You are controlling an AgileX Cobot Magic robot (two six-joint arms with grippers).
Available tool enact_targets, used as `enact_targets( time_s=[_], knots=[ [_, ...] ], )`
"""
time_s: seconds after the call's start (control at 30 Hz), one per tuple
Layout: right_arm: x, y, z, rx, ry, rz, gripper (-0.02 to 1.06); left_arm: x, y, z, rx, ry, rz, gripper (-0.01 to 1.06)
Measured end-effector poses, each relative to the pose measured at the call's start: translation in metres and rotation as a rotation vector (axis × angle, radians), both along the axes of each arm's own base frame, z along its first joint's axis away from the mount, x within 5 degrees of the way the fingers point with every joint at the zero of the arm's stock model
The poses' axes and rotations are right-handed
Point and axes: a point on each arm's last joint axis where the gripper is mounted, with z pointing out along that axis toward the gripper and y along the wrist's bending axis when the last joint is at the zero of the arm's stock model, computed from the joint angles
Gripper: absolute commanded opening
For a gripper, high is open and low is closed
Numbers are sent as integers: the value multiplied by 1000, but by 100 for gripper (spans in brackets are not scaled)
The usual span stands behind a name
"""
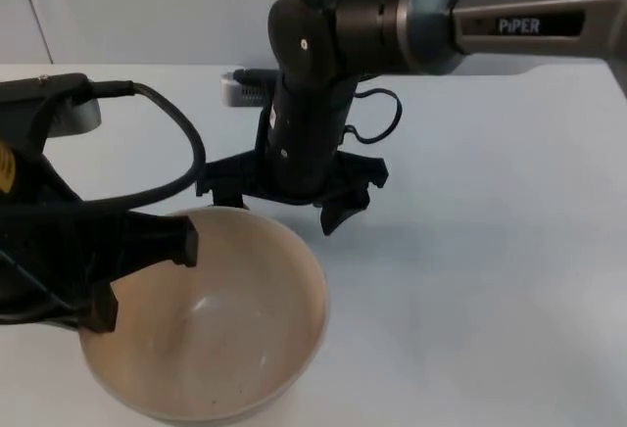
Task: Pick up the bowl with the left hand and pour the coffee beans from the cup into the bowl with the right hand.
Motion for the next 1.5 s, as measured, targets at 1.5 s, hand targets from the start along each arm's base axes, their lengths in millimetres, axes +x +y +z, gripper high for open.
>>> enact_targets(
  time_s=[1.5],
  knots=[
    [11,6,-1,-47,-219,373,38,1,-1,0,-13,-10,3,0]
  ],
)
